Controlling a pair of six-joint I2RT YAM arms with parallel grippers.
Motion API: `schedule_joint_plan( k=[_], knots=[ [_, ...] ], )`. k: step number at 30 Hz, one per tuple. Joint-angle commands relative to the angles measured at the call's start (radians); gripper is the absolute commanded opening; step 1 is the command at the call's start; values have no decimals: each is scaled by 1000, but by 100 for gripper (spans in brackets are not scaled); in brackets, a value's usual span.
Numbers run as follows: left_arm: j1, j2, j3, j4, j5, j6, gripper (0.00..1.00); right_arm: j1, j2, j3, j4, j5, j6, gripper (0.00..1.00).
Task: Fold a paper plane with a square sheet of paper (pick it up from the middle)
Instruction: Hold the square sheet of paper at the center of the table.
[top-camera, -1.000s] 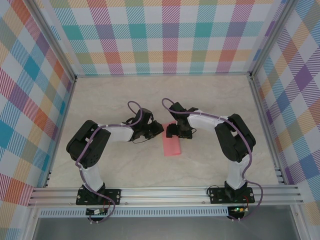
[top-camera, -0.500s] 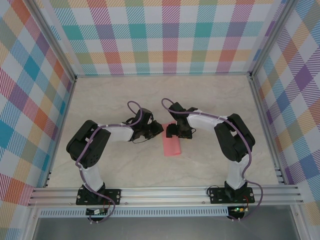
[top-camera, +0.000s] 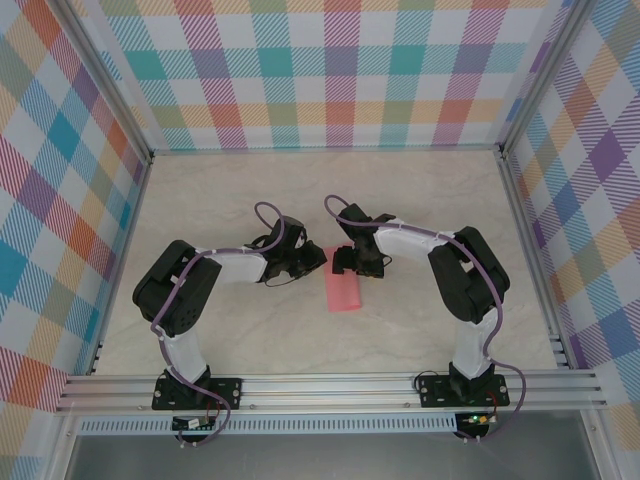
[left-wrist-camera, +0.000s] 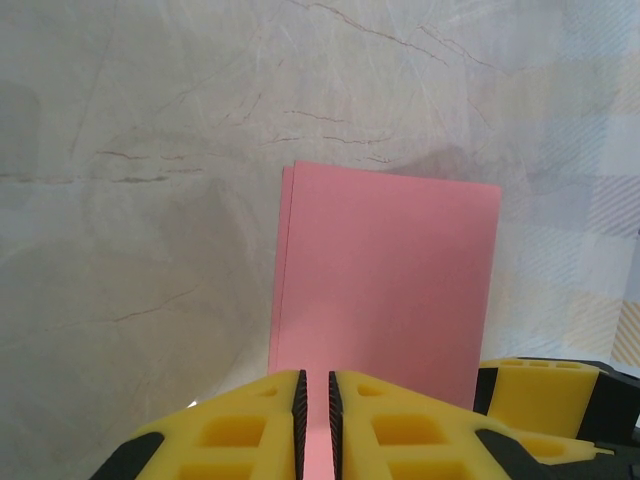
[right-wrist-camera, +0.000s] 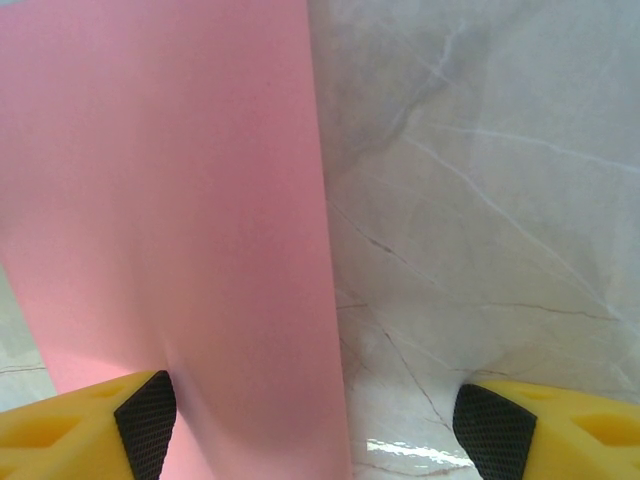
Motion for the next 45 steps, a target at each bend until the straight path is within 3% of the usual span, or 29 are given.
schedule_joint_plan(
  k=[1,27,45],
  knots=[
    [9,-14,16,2,3,1,16,6,206,-87,171,-113,-20,80],
    [9,47,51,-8,47,8,12,6,227,-92,213,-128,-87,81],
    [9,69,57,-5,70,7,10,6,260,-72,179,-117,-38,81]
  ],
)
